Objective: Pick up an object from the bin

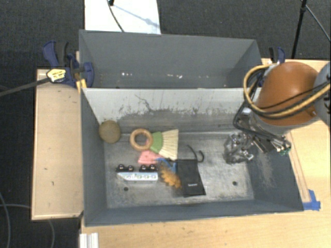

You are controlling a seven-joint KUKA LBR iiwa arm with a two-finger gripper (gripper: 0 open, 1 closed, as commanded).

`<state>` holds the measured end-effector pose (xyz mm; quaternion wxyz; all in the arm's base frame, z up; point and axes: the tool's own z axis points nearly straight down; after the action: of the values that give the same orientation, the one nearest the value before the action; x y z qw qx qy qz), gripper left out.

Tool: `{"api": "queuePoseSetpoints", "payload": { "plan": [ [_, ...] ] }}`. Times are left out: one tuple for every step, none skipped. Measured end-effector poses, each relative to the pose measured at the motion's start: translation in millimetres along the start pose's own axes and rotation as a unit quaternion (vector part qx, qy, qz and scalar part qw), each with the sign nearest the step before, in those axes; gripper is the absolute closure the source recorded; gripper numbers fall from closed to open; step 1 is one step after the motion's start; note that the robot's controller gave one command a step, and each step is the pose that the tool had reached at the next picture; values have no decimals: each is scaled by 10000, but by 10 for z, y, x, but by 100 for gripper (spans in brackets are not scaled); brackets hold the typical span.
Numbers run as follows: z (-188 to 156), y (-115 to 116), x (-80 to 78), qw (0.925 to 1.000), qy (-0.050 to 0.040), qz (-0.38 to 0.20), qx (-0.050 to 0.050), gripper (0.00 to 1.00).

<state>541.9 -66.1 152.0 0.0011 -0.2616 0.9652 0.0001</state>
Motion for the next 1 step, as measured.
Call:
{"api": "queuePoseSetpoints", "payload": {
  "plan": [
    [36,195,-137,9985,9,553,-3,100]
  ]
}}
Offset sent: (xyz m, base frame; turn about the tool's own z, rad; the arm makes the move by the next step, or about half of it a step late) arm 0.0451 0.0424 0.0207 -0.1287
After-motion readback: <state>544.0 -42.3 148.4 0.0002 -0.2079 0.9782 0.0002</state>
